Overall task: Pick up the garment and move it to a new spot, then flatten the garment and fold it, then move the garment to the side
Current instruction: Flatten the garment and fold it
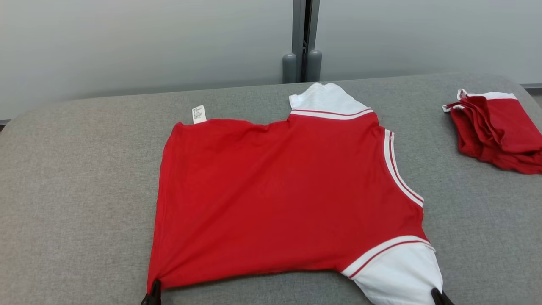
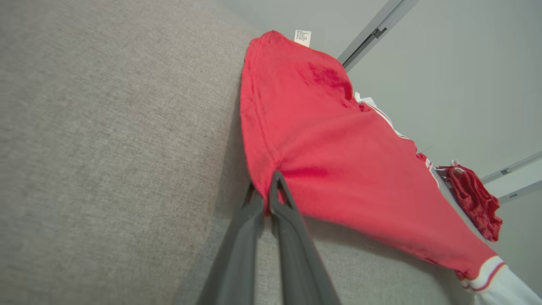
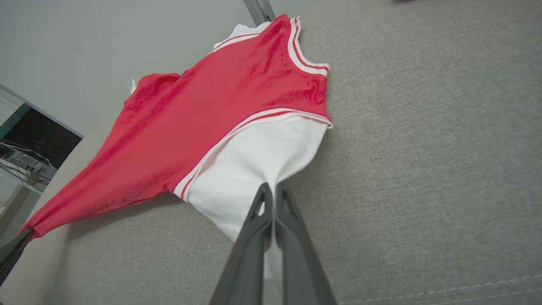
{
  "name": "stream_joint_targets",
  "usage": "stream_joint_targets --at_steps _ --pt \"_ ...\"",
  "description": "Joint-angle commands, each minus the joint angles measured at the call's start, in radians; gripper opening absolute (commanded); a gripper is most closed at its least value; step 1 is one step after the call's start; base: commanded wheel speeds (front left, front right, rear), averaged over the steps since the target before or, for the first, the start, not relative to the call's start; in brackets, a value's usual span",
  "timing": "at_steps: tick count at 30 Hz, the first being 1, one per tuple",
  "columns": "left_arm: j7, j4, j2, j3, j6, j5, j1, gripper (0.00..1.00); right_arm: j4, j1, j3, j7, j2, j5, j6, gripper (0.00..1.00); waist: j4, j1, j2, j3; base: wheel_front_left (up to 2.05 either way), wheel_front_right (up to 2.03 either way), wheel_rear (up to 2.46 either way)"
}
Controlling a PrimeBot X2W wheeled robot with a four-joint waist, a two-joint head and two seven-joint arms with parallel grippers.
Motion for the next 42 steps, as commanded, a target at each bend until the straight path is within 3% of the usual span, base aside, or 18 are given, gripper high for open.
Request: stream_joint_targets --at_steps 1,7,14,25,33,42 --pt "-0.004 -0.005 0.003 0.004 -0.003 0.008 0.010 0.00 -0.020 0.023 -0.010 0.014 0.001 -0.010 0.002 0.00 0.003 0.0000 0.0000 -0.005 0.00 0.00 0.00" --pt "-0.001 -0.013 0.003 0.000 0.009 0.006 0.036 0.00 -0.075 0.076 -0.041 0.054 0.023 -0.023 0.002 0.00 0.009 0.0000 0.0000 -0.008 0.00 0.00 0.00" --pt "0.003 -0.026 0.006 -0.010 0.016 0.024 -0.017 0.00 -0.072 0.005 -0.027 0.047 0.036 -0.028 0.002 0.00 0.014 0.0000 0.0000 0.003 0.00 0.00 0.00" --pt "0.038 -0.027 0.026 -0.036 0.002 0.052 -0.130 0.00 -0.044 -0.220 0.012 0.047 -0.038 -0.037 0.002 0.00 0.017 0.0000 0.0000 0.029 0.00 0.00 0.00" --pt "0.064 0.016 0.033 -0.053 -0.009 0.069 -0.242 0.00 0.116 -0.454 0.060 0.044 -0.072 -0.021 0.002 0.00 0.025 0.0000 0.0000 0.053 0.00 0.00 0.00" --pt "0.066 0.136 0.028 -0.053 -0.037 0.070 -0.403 0.00 0.434 -0.720 0.106 -0.030 -0.075 -0.004 0.002 0.00 0.041 0.0000 0.0000 0.098 0.00 0.00 0.00"
